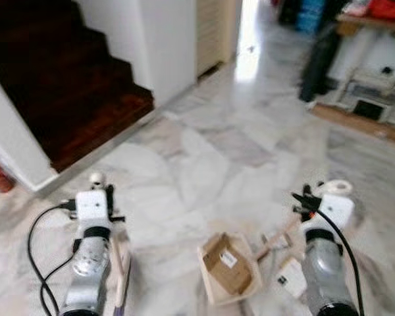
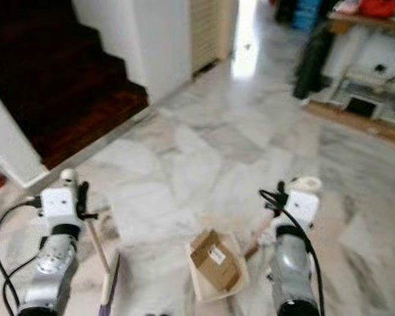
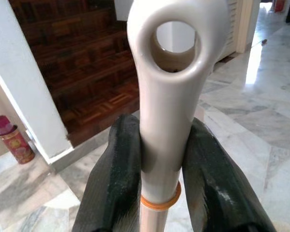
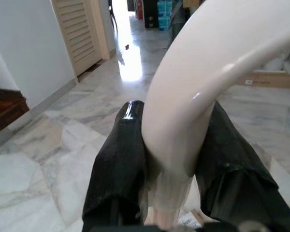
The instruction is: Sweep floor
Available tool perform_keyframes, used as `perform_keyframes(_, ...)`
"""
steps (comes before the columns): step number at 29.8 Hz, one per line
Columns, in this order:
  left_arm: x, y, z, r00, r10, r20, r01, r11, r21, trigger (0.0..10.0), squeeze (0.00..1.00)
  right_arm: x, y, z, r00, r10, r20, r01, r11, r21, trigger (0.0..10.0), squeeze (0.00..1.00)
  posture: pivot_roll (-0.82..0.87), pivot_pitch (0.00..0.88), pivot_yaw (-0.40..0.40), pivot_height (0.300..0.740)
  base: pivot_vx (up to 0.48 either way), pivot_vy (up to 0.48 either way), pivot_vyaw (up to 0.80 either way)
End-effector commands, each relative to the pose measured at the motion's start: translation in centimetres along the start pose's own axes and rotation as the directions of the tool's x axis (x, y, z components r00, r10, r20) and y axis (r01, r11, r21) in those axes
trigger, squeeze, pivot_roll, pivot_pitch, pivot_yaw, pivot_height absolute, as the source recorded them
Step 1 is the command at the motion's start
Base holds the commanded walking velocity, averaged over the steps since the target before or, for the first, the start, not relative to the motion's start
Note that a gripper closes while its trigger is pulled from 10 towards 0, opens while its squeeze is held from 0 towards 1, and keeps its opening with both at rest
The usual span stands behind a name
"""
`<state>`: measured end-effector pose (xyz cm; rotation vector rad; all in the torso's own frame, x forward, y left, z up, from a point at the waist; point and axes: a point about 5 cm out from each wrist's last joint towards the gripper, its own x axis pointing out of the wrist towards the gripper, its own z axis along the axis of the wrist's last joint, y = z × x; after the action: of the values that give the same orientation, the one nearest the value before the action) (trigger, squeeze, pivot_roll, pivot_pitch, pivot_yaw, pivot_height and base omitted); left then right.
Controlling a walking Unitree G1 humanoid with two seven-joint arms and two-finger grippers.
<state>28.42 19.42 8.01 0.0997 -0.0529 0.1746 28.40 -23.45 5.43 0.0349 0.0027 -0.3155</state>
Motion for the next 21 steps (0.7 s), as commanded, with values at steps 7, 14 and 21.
perform_keyframes(7, -0.5, -0.8, 0.0, 0.999, -0.05, 0.009, 0.05, 0.999, 0.008, 10.0, 0.0, -0.1, -2.0, 0.8, 0.998, -0.034, 0.047, 0.035, 0.999, -0.006, 10.0, 0.0, -0.08, 0.0, 0.018, 0.74, 0.0, 0.0, 0.0)
perform_keyframes(14, -0.1, -0.3, 0.3, 0.999, 0.012, 0.038, -0.012, 1.0, 0.005, 10.0, 0.0, 0.0, -1.2, 0.8, 0.999, 0.005, 0.042, -0.005, 1.0, -0.003, 10.0, 0.0, -0.03, 0.0, -0.063, 0.74, 0.0, 0.0, 0.24)
perform_keyframes(21, -0.2, 1.1, 0.8, 0.997, 0.057, 0.054, -0.058, 0.998, 0.018, 10.0, 0.0, 1.1, 0.7, 1.7, 0.997, 0.051, 0.063, -0.053, 0.998, 0.021, 10.0, 0.0, 0.0, 0.0, -0.056, 0.74, 0.0, 0.0, 0.62)
